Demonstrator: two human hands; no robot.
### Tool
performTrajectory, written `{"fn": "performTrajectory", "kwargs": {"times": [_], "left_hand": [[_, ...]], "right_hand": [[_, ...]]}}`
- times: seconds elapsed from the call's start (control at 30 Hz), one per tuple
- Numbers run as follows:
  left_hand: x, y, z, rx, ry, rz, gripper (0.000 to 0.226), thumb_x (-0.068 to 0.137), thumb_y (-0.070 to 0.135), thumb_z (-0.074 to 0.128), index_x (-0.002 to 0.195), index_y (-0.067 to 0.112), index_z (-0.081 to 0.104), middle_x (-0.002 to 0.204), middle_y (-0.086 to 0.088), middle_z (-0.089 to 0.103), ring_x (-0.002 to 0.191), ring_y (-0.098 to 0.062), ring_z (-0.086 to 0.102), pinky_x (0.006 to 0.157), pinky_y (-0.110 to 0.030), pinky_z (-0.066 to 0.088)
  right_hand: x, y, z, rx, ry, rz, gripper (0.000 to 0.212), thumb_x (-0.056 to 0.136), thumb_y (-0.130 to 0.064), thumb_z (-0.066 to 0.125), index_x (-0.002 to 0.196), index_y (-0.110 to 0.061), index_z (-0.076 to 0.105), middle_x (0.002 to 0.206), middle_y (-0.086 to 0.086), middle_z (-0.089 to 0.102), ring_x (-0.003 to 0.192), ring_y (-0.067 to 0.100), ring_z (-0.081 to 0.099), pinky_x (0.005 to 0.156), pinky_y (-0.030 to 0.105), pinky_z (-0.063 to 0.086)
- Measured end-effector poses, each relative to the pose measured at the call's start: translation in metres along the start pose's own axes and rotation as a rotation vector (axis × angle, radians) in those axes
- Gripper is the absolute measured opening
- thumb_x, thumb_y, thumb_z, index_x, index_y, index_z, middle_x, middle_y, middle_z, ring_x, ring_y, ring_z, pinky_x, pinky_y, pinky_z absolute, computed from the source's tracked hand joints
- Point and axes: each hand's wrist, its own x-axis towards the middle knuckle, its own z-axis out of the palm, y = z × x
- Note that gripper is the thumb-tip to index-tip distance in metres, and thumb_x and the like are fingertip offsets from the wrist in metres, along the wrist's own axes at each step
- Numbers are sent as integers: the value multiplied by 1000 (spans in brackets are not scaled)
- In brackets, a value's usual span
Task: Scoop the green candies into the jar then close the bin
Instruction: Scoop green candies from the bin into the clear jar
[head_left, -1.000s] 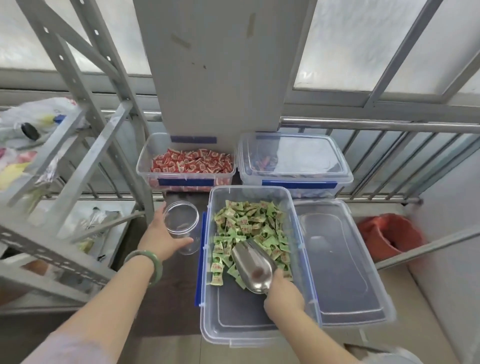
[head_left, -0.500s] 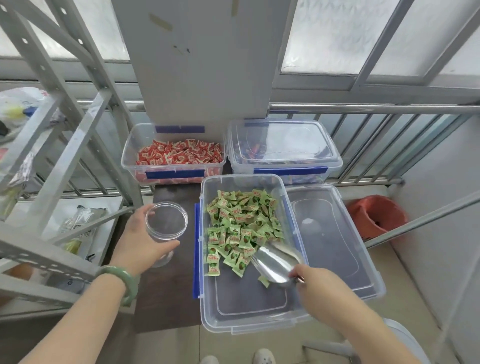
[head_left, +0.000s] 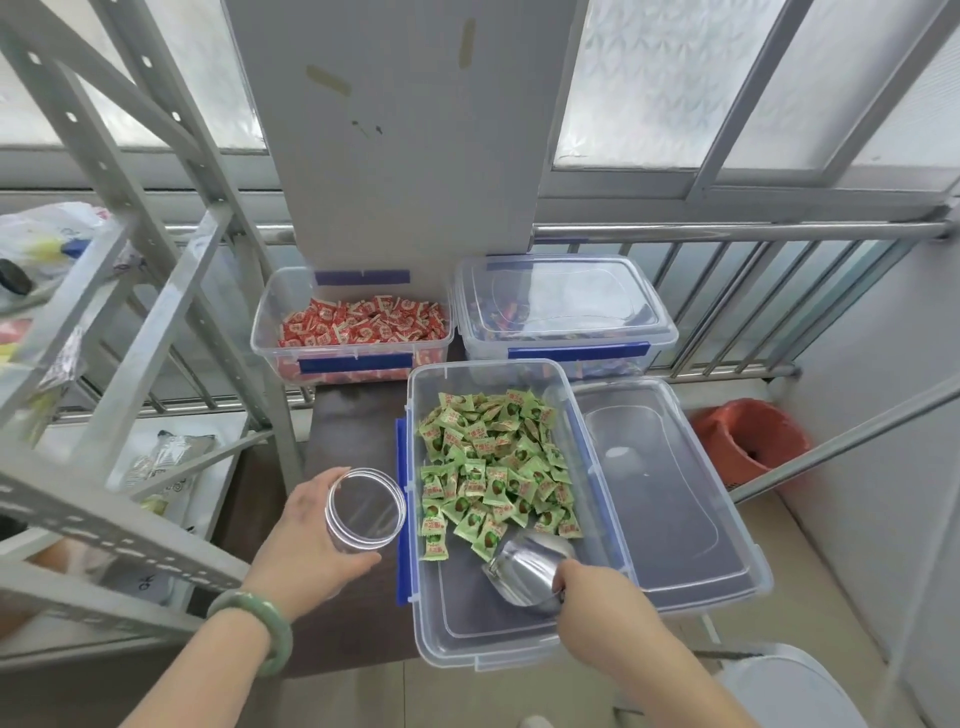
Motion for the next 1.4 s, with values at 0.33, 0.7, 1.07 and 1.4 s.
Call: {"fn": "performTrajectory", "kwargs": {"times": [0.33,0.7,1.07,1.4], "left_hand": [[0,2,4,-32,-40,-3,92,61,32,82,136,34,30,136,6,39,123,-12,43,101,-29,36],[3,9,5,18,-62,-24,94,61,36,82,137,34,27,137,4,38,119,-12,45,101,-29,37],[11,33,4,9,116,-124,94,56,37,85,134,32,34,134,1,44,119,-14,47,101,-30,36],[19,65,4,16,226,-182,95,59,31,87,137,26,32,138,-1,44,125,-18,44,105,-33,34]], "right_hand": [[40,-8,14,210,98,38,34,88,-5,42,115,-21,54,87,-3,55,80,21,54,54,26,39],[82,-23,14,418,112,-104,24,93,-5,42,106,-20,55,94,2,55,76,24,53,48,25,37],[108,7,10,769,-15,-213,28,94,-4,46,83,-27,59,72,-1,53,57,12,46,52,20,39],[112,16,-6,902,-32,-332,30,92,-6,53,79,-33,59,75,2,56,62,17,47,55,24,40]]}}
